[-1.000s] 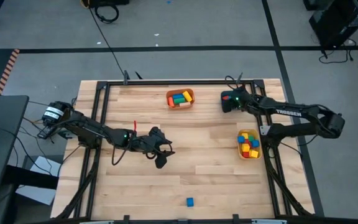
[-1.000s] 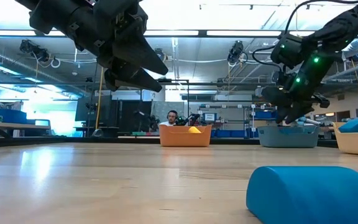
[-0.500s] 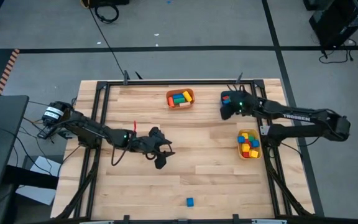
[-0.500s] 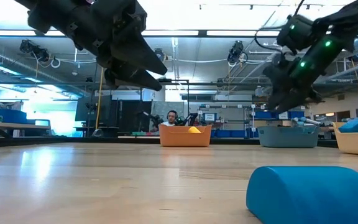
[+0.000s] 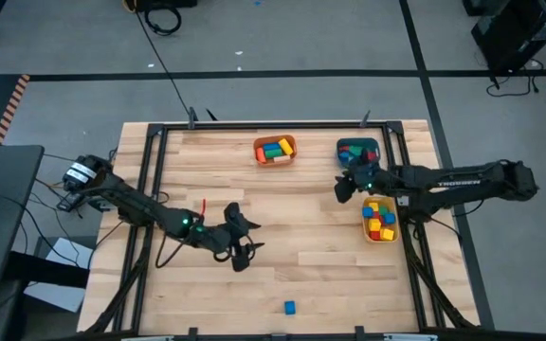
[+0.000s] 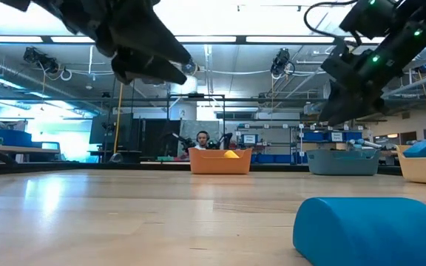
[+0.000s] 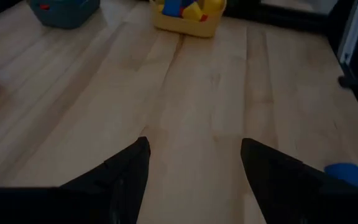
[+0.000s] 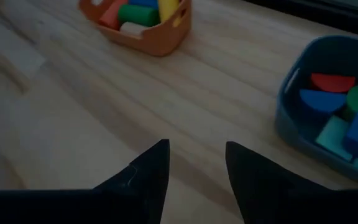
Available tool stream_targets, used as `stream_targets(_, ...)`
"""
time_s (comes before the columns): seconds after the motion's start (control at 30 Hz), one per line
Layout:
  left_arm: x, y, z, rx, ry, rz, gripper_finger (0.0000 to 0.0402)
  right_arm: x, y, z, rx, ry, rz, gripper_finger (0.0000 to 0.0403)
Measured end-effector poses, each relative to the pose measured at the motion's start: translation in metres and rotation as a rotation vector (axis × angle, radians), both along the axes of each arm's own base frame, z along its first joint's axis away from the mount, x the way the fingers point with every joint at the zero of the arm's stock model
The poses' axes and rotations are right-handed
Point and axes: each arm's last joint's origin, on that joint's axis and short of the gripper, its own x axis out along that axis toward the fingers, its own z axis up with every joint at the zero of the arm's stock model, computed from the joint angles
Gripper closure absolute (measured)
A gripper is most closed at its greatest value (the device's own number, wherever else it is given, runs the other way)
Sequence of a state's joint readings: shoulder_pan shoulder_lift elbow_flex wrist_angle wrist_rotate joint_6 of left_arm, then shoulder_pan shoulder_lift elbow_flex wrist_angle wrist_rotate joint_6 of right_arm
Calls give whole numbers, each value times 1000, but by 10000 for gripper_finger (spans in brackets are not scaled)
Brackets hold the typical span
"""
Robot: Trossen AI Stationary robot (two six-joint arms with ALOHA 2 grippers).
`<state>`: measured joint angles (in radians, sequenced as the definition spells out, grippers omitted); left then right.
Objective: Sort blocks by size
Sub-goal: Put the blue half circle block into the blue bin
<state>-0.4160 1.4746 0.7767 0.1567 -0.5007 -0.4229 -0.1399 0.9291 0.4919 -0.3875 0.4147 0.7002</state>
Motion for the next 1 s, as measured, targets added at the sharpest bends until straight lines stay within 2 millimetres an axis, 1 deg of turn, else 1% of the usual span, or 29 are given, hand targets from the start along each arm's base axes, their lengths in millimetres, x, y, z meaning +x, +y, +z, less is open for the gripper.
stream_targets(0.1, 2, -6, 7, 13, 22, -11, 140, 2, 10, 0, 3, -17, 28, 232)
stream_targets(0.23, 7, -10, 10, 17, 24, -12, 140, 5, 24, 1, 13, -47, 84, 232)
stream_targets(0.37, 12, -13, 7, 22, 31, -12, 140, 9, 37, 0, 24, -50, 156, 232)
stream_targets(0.47, 14, -14, 0, 33, 56, -12, 140, 15, 45, -3, 48, -69, 205, 231)
stream_targets(0.57, 14, -16, -6, 44, 81, -17, 140, 24, 51, -6, 33, -75, 275, 231)
stream_targets(0.7, 14, -18, -10, 51, 96, -25, 140, 37, 60, -13, -28, -68, 366, 228)
stream_targets(0.83, 12, -20, -12, 63, 121, -34, 140, 54, 68, -22, -135, -63, 486, 222)
stream_targets(1.0, 8, -21, -15, 76, 157, -37, 140, 77, 74, -25, -271, -175, 571, 213)
